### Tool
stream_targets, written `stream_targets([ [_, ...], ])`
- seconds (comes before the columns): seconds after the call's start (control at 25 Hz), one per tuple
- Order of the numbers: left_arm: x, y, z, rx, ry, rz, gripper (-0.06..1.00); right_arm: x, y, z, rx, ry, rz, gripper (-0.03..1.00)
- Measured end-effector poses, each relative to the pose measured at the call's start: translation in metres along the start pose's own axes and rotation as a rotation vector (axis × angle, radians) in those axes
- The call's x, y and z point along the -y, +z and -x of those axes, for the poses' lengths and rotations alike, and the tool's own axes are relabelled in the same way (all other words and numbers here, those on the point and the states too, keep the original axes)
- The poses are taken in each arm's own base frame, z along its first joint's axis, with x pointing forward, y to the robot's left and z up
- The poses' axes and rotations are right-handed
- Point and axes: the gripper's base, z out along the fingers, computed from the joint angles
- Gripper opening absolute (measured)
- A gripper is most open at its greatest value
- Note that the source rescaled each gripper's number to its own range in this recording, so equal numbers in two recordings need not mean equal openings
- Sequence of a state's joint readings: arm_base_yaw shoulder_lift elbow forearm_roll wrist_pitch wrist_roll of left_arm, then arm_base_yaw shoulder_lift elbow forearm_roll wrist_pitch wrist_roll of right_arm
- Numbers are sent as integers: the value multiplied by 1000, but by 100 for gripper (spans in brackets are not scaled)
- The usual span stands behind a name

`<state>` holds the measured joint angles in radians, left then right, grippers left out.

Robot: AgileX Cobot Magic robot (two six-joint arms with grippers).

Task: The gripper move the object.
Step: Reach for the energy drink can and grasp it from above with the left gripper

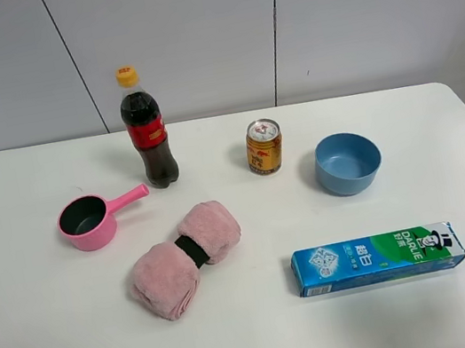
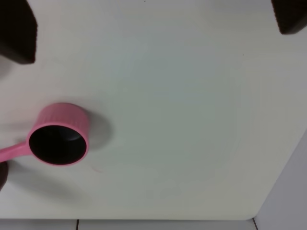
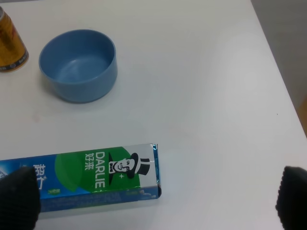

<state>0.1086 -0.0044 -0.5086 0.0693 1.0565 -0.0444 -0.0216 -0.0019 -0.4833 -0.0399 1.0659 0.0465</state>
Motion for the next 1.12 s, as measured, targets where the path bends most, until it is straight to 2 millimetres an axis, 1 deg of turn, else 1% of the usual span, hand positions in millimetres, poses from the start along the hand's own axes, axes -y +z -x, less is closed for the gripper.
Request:
stream_targets([
  [0.16,0,0,0,-1,-2,-4,100,0,0,0,0,0,0,100],
  [0.28,2,0,7,-13,-12,-22,100,0,0,0,0,0,0,100],
  [0.36,4,1,18,-14,-22,-40,100,0,0,0,0,0,0,100],
  [0.48,5,3,41,-26,-19,-49,100,0,0,0,0,0,0,100],
  [0.6,6,14,65,-44,5,-52,100,0,0,0,0,0,0,100],
  [0.8,11,32,111,65,74,-82,100,0,0,0,0,0,0,100],
  [0.88,12,40,126,62,74,-92,100,0,0,0,0,0,0,100],
  [1.0,14,55,143,22,65,-106,100,0,0,0,0,0,0,100],
  [1.12,19,71,154,-23,70,-131,100,0,0,0,0,0,0,100],
])
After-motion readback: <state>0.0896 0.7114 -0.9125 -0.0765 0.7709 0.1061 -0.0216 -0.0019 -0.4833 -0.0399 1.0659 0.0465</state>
